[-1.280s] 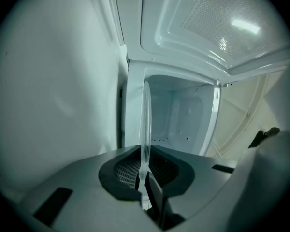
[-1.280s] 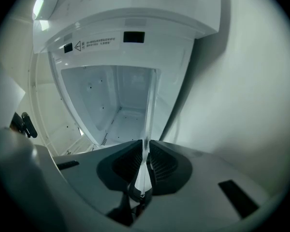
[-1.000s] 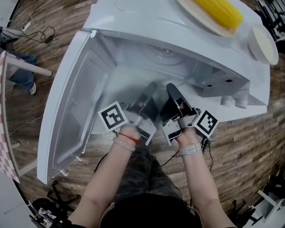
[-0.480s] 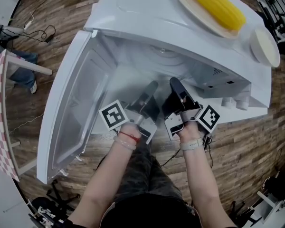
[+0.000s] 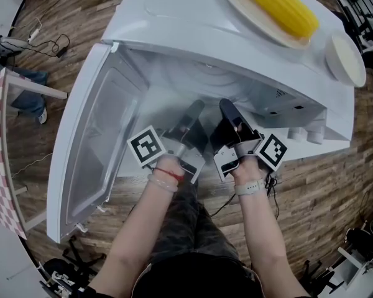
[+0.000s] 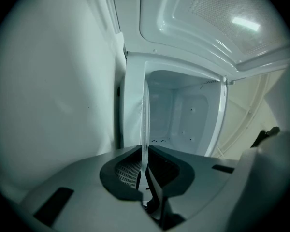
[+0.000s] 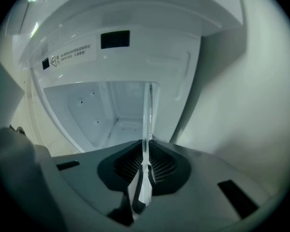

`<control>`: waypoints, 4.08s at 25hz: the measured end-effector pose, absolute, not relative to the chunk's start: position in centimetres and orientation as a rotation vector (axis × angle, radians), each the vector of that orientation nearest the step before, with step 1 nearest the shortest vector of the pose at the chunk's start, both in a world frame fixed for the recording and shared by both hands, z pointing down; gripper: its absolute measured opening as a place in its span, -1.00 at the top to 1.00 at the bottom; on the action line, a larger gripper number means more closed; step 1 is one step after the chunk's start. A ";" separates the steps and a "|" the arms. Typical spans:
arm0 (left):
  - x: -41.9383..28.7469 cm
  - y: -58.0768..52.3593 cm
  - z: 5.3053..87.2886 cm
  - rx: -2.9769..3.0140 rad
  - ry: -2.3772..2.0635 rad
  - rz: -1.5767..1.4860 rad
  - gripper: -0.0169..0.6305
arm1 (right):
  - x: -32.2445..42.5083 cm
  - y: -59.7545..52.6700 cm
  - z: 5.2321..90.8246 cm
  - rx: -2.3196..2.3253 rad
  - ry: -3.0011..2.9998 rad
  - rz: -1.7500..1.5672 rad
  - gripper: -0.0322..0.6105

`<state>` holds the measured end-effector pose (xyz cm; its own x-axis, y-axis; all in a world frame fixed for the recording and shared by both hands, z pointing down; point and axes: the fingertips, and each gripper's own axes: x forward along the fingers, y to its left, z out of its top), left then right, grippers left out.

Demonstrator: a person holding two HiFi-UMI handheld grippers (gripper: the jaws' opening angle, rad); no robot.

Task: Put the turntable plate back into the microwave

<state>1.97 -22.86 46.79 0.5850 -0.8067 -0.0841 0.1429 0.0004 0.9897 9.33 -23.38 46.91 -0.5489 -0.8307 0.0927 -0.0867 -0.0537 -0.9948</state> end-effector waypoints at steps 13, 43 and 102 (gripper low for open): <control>1.8 -22.8 46.9 1.373 -0.635 -0.831 0.82 | 9.1 -22.6 46.6 -0.971 1.716 -1.628 0.73; 3.2 -14.2 45.5 1.899 -0.796 -0.350 0.91 | 6.9 -14.6 44.6 -1.267 2.534 -1.185 0.83; -3.7 7.6 32.2 2.293 -0.963 -0.274 0.91 | 3.6 10.0 31.4 -1.278 2.930 -0.428 0.84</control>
